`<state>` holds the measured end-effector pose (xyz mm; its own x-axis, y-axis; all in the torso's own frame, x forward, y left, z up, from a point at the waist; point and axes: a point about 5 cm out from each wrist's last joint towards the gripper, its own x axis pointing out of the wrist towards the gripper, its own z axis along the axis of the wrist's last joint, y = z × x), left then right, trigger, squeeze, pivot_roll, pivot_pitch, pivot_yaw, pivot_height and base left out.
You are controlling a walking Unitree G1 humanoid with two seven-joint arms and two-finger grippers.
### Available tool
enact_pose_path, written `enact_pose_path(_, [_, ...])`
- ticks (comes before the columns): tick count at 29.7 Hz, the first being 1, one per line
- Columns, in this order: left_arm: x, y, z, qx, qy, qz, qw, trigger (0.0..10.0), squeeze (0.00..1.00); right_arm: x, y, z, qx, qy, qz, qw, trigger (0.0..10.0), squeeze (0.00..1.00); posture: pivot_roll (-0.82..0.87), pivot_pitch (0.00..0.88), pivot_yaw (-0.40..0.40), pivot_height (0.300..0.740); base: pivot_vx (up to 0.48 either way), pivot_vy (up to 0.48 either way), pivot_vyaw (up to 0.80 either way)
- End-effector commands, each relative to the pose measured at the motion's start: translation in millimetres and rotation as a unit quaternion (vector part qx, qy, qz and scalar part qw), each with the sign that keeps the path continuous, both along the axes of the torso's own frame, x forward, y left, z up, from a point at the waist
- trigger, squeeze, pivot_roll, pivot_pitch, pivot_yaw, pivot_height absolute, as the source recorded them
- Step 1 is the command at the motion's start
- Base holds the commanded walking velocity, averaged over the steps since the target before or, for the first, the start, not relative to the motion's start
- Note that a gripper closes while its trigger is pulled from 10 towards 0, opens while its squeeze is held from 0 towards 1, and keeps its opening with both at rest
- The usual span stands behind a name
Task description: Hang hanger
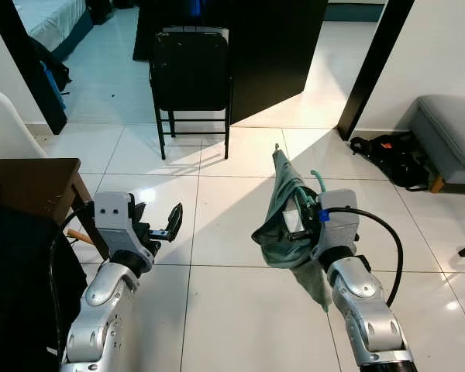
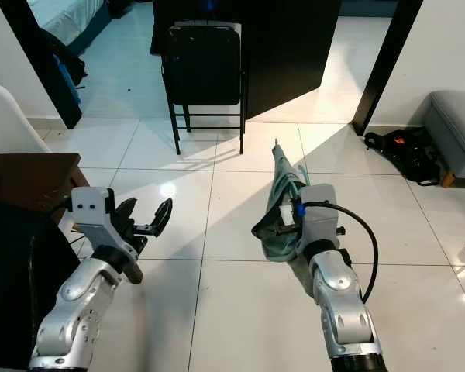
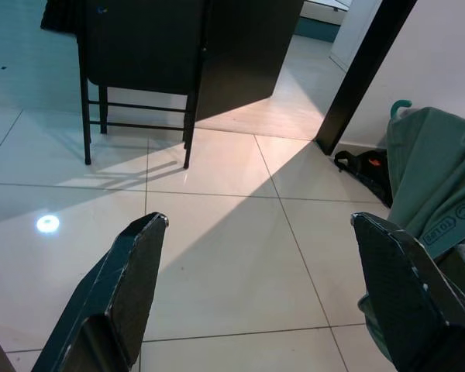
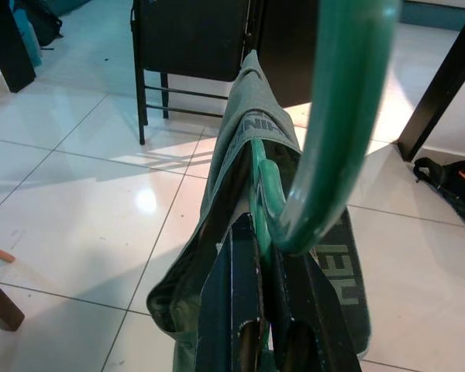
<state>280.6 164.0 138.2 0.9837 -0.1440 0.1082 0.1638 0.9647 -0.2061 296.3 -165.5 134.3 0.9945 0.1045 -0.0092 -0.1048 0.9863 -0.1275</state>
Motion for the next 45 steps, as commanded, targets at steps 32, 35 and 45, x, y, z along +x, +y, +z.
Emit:
enact_pose_path(32, [-2.9, 1.3, -7.5, 0.008, 0.016, -0.004, 1.0, 10.0, 0.0, -2.4, -0.5, -3.1, 0.006, 0.001, 0.002, 1.0, 10.0, 0.0, 0.03, 0.105, 0.008, 0.74, 0.0, -0.24, 0.0])
enact_pose_path(35, [-2.5, 1.1, -7.3, 0.008, 0.016, -0.004, 1.0, 10.0, 0.0, -2.0, -0.6, -2.8, 0.006, 0.001, 0.002, 1.0, 10.0, 0.0, 0.03, 0.109, 0.008, 0.74, 0.0, -0.285, 0.0])
enact_pose_path(45, [2.7, -1.1, -5.1, 0.003, 0.011, -0.004, 1.0, 10.0, 0.0, 2.7, -3.4, -0.4, 0.004, -0.002, -0.001, 1.0, 10.0, 0.0, 0.01, 0.111, 0.002, 0.74, 0.0, -0.268, 0.0])
